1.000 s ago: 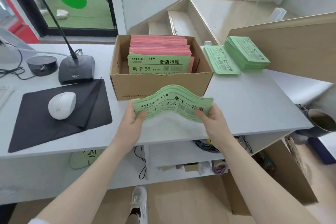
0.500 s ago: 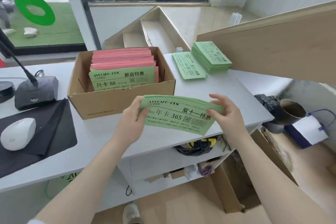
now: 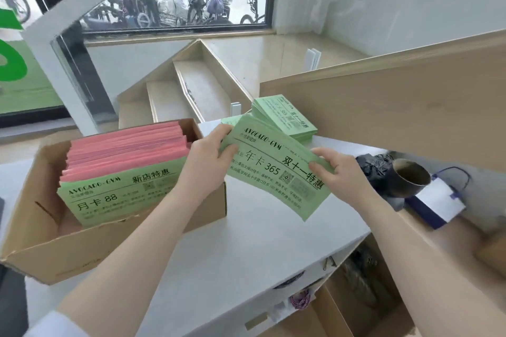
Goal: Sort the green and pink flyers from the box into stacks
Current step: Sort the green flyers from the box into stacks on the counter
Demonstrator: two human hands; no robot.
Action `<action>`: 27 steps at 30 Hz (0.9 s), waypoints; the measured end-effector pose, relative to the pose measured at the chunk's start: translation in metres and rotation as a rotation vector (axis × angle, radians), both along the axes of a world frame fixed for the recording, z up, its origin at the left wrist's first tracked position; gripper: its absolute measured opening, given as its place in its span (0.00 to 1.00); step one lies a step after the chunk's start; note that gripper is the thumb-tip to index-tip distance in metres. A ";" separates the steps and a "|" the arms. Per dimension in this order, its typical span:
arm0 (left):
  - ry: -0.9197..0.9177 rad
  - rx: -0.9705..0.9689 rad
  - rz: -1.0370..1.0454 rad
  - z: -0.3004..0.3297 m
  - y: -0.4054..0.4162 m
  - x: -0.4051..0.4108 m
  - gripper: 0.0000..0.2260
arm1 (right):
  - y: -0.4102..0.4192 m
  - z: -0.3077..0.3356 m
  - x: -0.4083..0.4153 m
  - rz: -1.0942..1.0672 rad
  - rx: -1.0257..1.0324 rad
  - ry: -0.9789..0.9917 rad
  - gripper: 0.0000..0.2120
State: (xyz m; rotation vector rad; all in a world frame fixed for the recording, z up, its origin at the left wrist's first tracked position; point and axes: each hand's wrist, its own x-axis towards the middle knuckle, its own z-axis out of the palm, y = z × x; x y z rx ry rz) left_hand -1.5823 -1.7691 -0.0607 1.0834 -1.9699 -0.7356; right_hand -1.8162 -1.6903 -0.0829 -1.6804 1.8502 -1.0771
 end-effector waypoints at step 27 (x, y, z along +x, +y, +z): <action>0.335 0.545 0.313 -0.065 -0.185 -0.217 0.29 | -0.217 -0.032 -0.112 -0.254 0.058 -0.335 0.11</action>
